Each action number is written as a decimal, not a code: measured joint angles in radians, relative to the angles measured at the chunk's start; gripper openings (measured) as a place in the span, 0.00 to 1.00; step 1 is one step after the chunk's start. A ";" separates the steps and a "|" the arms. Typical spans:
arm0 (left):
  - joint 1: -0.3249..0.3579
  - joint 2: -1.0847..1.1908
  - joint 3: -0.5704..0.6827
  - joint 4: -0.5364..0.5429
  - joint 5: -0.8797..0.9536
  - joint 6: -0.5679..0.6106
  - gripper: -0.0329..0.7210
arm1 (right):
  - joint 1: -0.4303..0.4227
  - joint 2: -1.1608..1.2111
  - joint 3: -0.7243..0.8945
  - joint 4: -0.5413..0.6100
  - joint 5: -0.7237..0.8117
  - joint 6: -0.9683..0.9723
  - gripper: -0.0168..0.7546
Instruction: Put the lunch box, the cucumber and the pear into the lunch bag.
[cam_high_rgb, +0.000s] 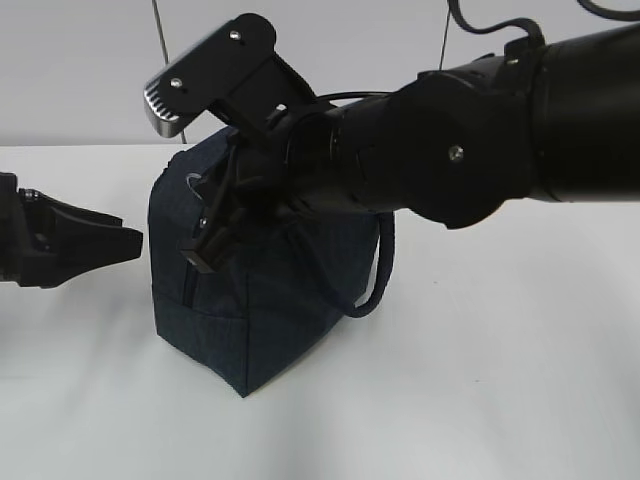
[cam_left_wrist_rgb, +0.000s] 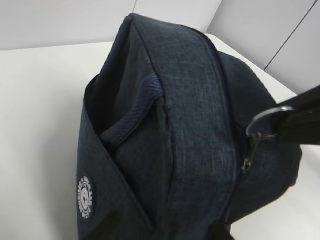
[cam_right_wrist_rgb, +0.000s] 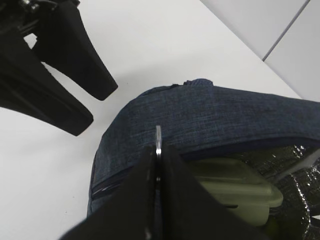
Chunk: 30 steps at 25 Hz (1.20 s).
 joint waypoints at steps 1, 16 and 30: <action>-0.005 0.010 -0.005 0.001 0.000 0.004 0.48 | 0.000 0.000 0.000 0.000 0.000 0.000 0.02; -0.108 0.096 -0.078 0.009 -0.030 0.007 0.23 | 0.000 0.000 0.000 0.000 0.000 0.000 0.02; -0.111 0.100 -0.078 0.011 -0.025 0.007 0.06 | 0.000 0.000 -0.011 0.000 -0.018 0.000 0.02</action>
